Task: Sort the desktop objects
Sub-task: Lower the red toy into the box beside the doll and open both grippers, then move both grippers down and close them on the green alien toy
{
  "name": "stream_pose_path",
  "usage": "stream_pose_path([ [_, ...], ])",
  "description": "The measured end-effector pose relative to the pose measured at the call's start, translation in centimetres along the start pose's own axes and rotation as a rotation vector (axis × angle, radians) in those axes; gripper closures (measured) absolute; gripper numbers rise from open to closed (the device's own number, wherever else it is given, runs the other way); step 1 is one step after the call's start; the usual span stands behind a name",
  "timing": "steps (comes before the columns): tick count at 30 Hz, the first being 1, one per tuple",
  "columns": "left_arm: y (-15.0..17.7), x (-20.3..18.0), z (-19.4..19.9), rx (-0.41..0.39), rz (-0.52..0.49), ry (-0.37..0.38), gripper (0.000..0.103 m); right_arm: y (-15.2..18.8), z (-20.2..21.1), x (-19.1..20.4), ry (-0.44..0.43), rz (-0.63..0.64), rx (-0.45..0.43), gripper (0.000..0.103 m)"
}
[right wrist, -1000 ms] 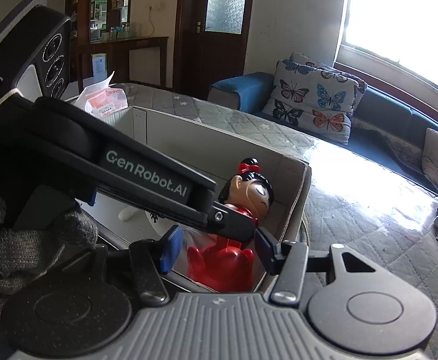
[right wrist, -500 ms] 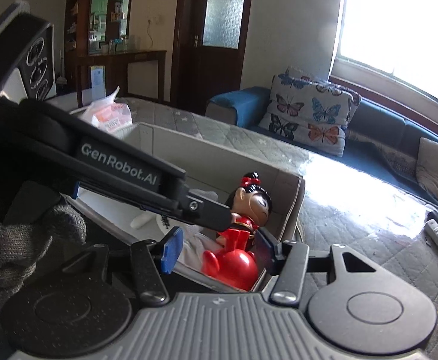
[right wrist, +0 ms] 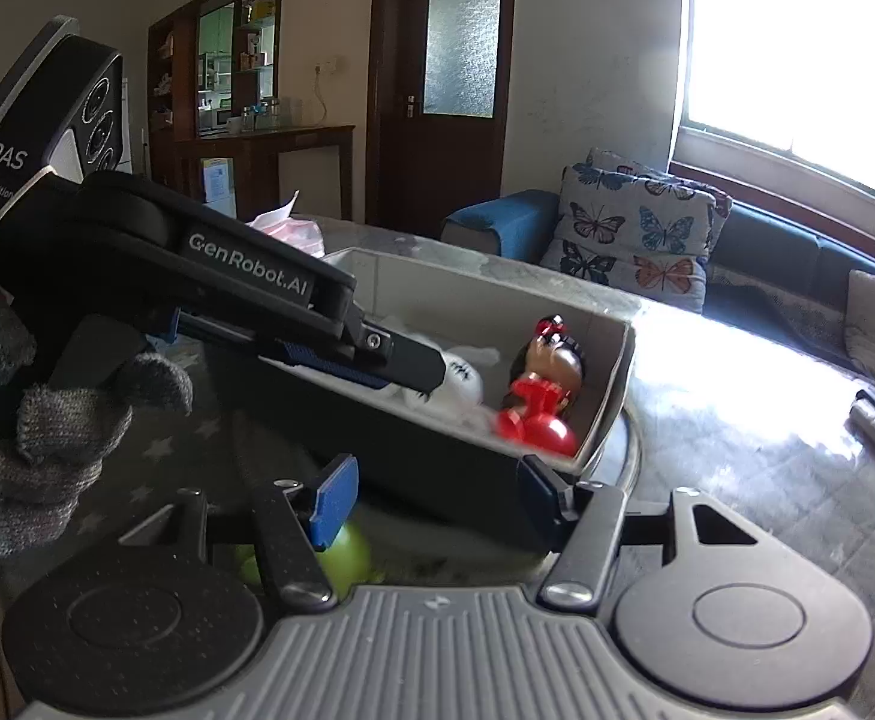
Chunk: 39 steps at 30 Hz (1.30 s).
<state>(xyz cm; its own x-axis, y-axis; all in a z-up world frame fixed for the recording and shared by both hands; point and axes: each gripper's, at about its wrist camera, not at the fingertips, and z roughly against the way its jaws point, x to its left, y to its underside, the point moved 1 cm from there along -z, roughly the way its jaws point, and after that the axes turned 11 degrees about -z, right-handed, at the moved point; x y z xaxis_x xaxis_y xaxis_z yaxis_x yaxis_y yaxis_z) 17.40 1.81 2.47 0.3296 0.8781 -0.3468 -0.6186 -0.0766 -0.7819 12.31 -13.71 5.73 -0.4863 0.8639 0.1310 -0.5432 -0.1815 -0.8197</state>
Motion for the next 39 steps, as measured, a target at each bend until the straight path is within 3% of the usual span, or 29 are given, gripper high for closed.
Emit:
stream_pose_path([
  [17,6.2,0.4,3.4,0.078,0.038,-0.036,0.069,4.7,1.4,2.7,-0.082,-0.012,0.085,0.037],
  [33,7.4,2.4,3.9,0.1,0.135,-0.04,0.068,4.0,-1.6,2.3,-0.081,-0.064,0.111,0.033],
  [39,6.8,2.1,3.5,0.09,0.109,-0.001,0.067,3.9,-2.8,2.3,-0.086,-0.086,0.132,0.033],
])
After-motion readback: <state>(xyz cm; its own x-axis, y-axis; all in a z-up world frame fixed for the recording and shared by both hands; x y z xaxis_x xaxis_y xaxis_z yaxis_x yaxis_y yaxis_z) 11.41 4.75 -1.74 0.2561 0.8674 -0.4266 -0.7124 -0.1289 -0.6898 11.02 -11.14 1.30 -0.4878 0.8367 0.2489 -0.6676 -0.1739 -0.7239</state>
